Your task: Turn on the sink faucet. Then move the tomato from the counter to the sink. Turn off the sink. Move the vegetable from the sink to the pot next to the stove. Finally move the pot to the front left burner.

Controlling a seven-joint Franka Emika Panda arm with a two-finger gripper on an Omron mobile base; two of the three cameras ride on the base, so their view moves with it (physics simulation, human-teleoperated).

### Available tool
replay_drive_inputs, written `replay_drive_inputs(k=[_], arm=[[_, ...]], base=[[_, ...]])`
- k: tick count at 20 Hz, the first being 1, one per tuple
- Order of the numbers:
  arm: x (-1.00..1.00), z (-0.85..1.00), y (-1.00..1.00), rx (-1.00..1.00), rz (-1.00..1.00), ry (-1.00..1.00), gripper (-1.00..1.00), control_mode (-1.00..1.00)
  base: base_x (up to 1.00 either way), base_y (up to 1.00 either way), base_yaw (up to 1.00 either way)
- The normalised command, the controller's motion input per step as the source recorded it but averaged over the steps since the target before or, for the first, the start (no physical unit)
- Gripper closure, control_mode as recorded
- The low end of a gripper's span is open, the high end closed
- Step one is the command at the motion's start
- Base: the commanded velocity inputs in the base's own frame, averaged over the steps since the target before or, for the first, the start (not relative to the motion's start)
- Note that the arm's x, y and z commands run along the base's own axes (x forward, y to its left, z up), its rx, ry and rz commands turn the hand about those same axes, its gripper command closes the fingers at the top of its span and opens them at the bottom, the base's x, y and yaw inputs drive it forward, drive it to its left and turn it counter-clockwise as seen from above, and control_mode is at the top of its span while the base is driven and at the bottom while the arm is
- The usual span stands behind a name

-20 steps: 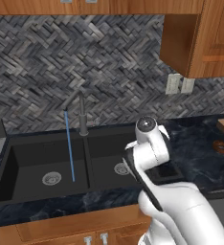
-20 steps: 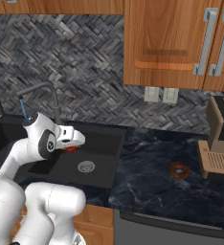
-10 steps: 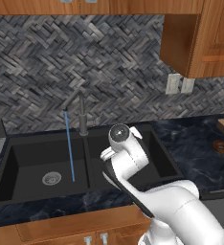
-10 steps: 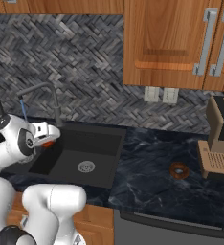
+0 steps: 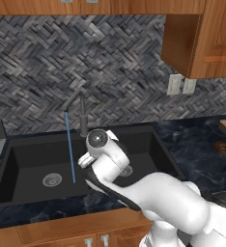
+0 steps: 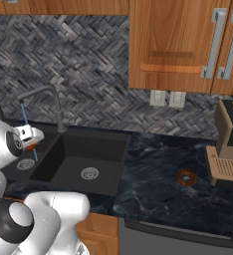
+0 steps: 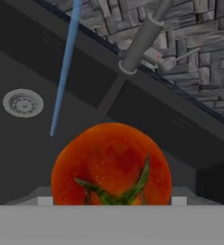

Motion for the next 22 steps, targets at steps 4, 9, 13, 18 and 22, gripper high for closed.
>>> replay_drive_inputs(k=[4, 9, 13, 18, 22], arm=[[0.00, 0.00, 0.50, 0.01, 0.12, 0.11, 1.00, -1.00], [0.00, -0.07, 0.45, 0.02, 0.12, 0.11, 1.00, -1.00], [0.08, -0.25, 0.47, 0.00, 0.07, 0.10, 1.00, -1.00], [0.21, -0.31, 0.39, 0.00, 0.05, 0.06, 1.00, -1.00], [0.13, -0.22, 0.18, 0.00, 0.02, 0.11, 1.00, -1.00]], base=[[0.00, 0.00, 0.00], [0.00, 0.00, 0.00], [0.00, 0.00, 0.00], [0.00, 0.00, 0.00], [0.00, 0.00, 0.00]])
